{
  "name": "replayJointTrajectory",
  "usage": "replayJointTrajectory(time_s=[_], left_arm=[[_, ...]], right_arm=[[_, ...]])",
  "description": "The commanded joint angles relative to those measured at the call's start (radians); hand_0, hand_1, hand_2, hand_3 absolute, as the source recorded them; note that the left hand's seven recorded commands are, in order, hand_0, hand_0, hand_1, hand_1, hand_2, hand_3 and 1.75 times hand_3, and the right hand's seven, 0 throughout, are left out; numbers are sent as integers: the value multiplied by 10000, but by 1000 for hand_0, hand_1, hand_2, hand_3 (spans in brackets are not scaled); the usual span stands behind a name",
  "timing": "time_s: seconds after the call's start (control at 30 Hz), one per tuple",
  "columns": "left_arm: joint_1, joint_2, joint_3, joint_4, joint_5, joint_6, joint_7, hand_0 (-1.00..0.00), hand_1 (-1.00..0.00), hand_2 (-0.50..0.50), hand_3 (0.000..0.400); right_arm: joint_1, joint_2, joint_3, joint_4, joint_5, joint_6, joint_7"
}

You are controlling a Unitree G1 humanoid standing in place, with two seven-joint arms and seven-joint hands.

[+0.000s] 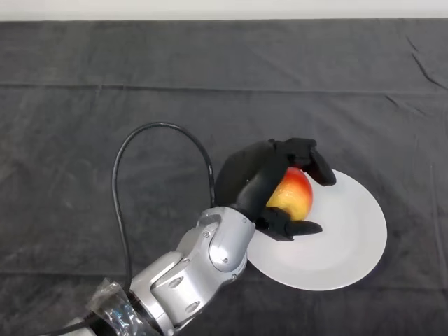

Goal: Move the apple to the plate

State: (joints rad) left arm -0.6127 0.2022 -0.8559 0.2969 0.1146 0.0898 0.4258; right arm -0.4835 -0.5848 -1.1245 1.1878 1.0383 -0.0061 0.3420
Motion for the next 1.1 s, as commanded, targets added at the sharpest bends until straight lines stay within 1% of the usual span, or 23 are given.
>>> replayJointTrajectory(time_s=[0.03, 0.33, 0.53, 0.57, 0.6, 0.63, 0.67, 0.87, 1.1], left_arm=[[-591, 76, -276, 516, -188, -228, 162, -1000, -1000, 0, 400], [-738, 6, -715, 1088, -528, -670, 323, -1000, -1000, 0, 400], [-833, -11, -969, 1236, -777, -726, 363, -1000, -1000, 0, 400], [-845, -6, -1001, 1231, -810, -716, 359, -725, -624, -51, 290], [-852, 0, -1046, 1219, -848, -702, 358, -357, -345, -6, 143], [-858, 4, -1079, 1205, -876, -687, 355, -208, -220, 6, 88], [-869, 9, -1109, 1188, -905, -667, 347, 0, 0, 0, 0], [-965, 93, -1189, 1041, -1082, -557, 215, 0, 0, 0, 0], [-1040, 275, -1025, 789, -1173, -522, 72, 0, 0, 0, 0]], right_arm=[[-100, 141, -28, -296, 102, -43, -60], [-106, 130, -34, -270, 105, -46, -46], [-111, 122, -38, -253, 107, -47, -37], [-111, 121, -38, -251, 108, -48, -36], [-112, 120, -39, -248, 108, -48, -34], [-113, 119, -40, -246, 108, -48, -33], [-113, 118, -40, -244, 108, -49, -31], [-116, 113, -43, -231, 110, -50, -24], [-119, 109, -45, -221, 110, -52, -17]])
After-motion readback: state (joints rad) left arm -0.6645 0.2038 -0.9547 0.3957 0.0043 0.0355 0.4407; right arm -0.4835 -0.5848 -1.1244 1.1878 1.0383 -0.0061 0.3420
